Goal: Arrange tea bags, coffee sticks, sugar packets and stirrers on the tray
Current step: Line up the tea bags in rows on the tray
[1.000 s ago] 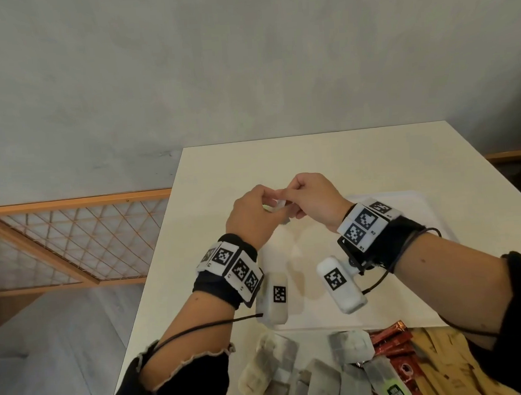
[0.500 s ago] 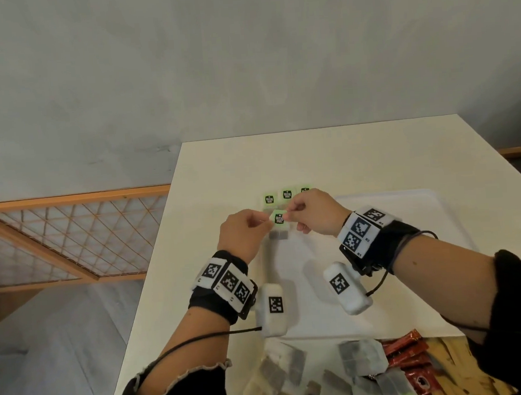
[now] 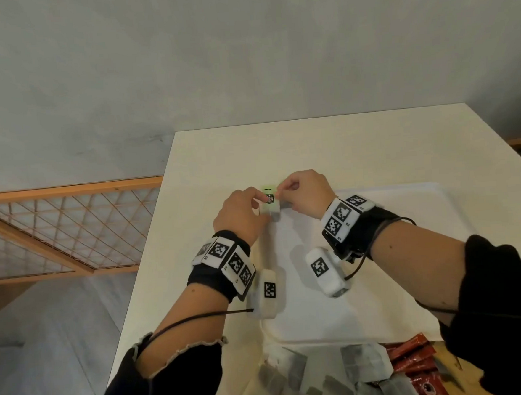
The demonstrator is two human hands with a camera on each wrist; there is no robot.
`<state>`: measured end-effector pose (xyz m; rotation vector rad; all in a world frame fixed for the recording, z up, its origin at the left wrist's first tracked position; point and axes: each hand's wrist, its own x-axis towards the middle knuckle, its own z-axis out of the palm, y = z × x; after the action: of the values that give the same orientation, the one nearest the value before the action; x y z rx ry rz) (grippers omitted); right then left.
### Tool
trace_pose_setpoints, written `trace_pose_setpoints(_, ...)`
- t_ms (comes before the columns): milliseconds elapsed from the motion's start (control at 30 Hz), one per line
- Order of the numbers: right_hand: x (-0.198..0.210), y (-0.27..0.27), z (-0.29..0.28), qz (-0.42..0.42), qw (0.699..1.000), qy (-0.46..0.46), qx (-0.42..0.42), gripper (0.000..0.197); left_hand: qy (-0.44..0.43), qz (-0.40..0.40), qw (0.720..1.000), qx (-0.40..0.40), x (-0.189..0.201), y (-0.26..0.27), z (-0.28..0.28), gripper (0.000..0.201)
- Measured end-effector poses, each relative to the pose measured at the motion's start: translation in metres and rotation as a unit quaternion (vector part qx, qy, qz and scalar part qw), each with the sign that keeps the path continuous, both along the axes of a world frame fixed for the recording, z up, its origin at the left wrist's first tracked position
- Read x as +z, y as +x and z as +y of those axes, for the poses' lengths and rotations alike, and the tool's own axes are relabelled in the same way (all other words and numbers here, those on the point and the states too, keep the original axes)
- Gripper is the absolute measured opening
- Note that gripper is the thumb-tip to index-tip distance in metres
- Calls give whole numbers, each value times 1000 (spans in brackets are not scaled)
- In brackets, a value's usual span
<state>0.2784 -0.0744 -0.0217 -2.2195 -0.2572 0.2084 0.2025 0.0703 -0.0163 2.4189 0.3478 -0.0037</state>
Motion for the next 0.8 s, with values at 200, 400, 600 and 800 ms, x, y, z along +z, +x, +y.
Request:
trace_pose_setpoints(200,6,7,-44,3,991,-95,-93,22,61,85,994,-34,6,9,-7,20)
trace_pose_setpoints(400,7,-1,-43,29,988,-148,-43,15,105,123,986,-28,13,14,-15,24)
trace_pose_setpoints(600,27,-18,-53,12,992,-124,-30,15,123,112,984,-57,38,1,-16,26)
trace_pose_setpoints(800,51,-83,-86,10,999,-44,16,13,140,70,979,-129,77,-54,-38,25)
